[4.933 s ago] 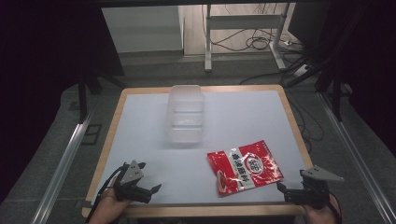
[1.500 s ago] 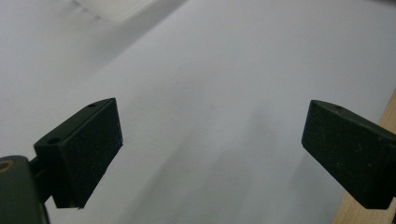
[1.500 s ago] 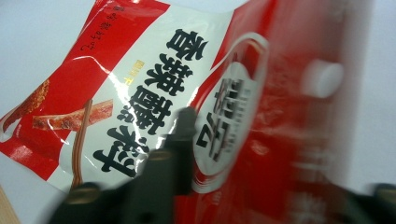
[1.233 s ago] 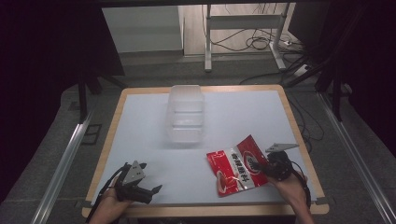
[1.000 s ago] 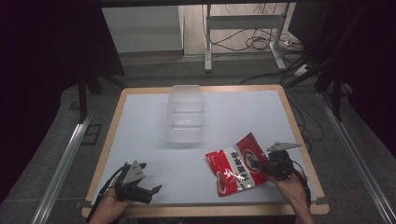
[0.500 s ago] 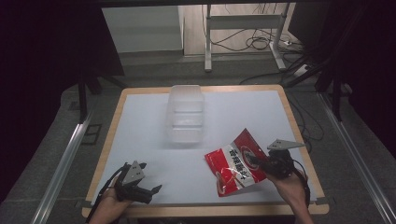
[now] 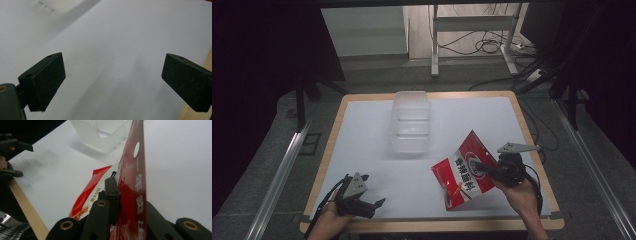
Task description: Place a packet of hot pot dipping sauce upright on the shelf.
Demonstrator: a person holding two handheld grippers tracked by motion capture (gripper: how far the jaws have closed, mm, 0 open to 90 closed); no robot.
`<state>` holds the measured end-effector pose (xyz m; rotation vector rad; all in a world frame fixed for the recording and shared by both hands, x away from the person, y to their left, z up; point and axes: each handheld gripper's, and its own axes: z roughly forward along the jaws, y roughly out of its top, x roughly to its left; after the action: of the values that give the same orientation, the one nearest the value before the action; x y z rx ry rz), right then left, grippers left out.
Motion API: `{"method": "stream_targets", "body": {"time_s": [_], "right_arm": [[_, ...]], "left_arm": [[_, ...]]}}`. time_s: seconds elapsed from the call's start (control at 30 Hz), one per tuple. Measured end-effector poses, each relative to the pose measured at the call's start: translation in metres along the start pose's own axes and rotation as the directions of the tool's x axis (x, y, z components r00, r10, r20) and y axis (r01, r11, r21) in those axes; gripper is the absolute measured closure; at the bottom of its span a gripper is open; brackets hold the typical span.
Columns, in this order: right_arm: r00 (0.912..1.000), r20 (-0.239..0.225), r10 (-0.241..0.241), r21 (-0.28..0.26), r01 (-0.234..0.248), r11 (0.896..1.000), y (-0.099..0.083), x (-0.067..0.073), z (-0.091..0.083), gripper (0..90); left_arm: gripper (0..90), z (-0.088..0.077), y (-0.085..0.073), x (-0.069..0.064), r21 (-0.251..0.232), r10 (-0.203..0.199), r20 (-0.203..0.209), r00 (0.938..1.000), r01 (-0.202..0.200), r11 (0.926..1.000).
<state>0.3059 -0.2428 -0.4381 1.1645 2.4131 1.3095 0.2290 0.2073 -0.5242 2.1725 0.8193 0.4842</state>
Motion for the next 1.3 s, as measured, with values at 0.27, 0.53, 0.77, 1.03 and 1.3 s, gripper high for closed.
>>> {"method": "stream_targets", "body": {"time_s": [0.27,0.53,0.77,1.03,1.3], "right_arm": [[0.9993,-0.026,-0.026,-0.032,0.025,0.999,0.019,0.01,-0.004,86.8],[0.996,-0.034,-0.083,-0.061,0.08,0.995,0.046,0.025,-0.009,87.0],[0.9933,-0.033,-0.111,-0.09,0.107,0.99,0.065,0.029,-0.014,87.1],[0.9938,0.024,-0.109,-0.108,0.111,0.988,0.086,0.016,-0.017,87.1],[0.9925,0.015,-0.122,-0.106,0.122,0.987,0.102,0.007,-0.012,87.0]], "left_arm": [[5.0,0.0,0.0,0.0,-0.003,0.002,0.002,1.0,-0.002,1.0],[5.0,-0.001,0.0,0.001,-0.004,0.003,0.003,1.0,-0.003,1.0],[5.0,-0.001,0.0,0.001,-0.005,0.002,0.003,1.0,-0.002,1.0],[5.0,-0.001,0.0,0.001,-0.002,0.006,0.004,1.0,-0.006,1.0],[5.0,-0.001,0.0,0.002,-0.006,0.004,0.007,1.0,-0.004,1.0]]}}
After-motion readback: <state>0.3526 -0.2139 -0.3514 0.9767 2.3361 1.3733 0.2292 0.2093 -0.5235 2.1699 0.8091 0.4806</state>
